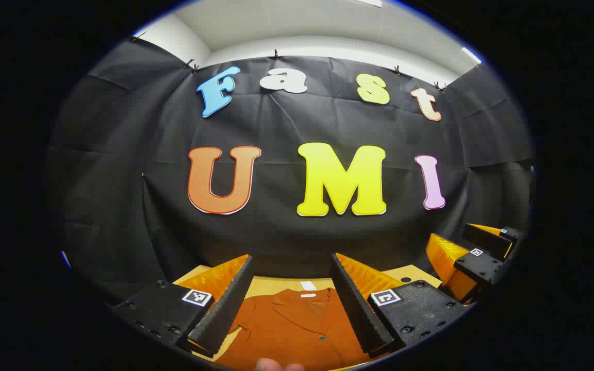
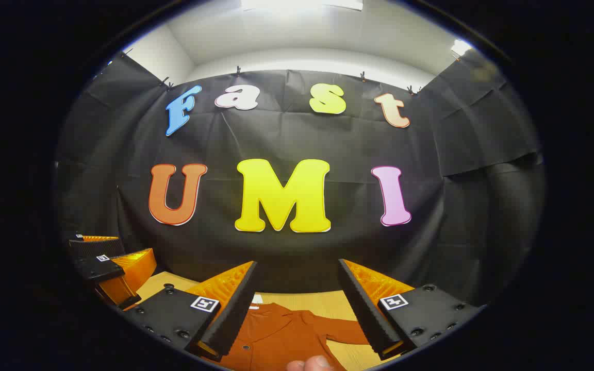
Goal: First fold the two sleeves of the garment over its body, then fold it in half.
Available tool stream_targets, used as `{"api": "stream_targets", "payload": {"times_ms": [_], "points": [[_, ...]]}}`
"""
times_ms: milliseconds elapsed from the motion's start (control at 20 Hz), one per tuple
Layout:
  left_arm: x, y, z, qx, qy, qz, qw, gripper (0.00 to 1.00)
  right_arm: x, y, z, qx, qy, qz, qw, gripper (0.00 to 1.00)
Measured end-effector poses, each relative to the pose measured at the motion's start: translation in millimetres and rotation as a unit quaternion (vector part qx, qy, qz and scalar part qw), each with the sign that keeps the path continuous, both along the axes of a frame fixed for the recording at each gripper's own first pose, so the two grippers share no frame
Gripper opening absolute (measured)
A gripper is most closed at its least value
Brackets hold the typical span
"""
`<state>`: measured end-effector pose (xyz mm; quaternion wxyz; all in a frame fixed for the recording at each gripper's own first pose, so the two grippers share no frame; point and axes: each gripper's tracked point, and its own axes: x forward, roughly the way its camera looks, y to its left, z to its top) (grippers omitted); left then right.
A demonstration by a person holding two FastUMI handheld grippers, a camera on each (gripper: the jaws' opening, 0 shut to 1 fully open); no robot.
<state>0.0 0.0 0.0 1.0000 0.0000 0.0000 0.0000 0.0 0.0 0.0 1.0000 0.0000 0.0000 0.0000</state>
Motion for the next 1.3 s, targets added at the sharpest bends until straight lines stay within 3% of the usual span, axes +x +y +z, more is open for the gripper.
{"api": "stream_targets", "payload": {"times_ms": [150,200,250,1300], "points": [[3.0,-2.1,-0.1,0.001,0.001,-0.001,1.000,0.96,2.4,-1.9,-1.3,0.001,0.001,-0.002,1.000,0.96],[3.8,-3.1,-1.1,0.001,0.001,-0.003,1.000,0.87,3.2,-2.5,-0.9,0.000,0.001,-0.003,1.000,0.97],[4.5,-3.4,-0.9,0.002,0.002,-0.003,1.000,0.96,2.9,-4.4,-1.4,0.000,0.001,-0.006,1.000,0.97],[6.3,5.9,-0.3,0.009,-0.002,0.001,1.000,0.96,1.6,5.6,-2.6,0.002,0.007,0.001,1.000,0.96]]}}
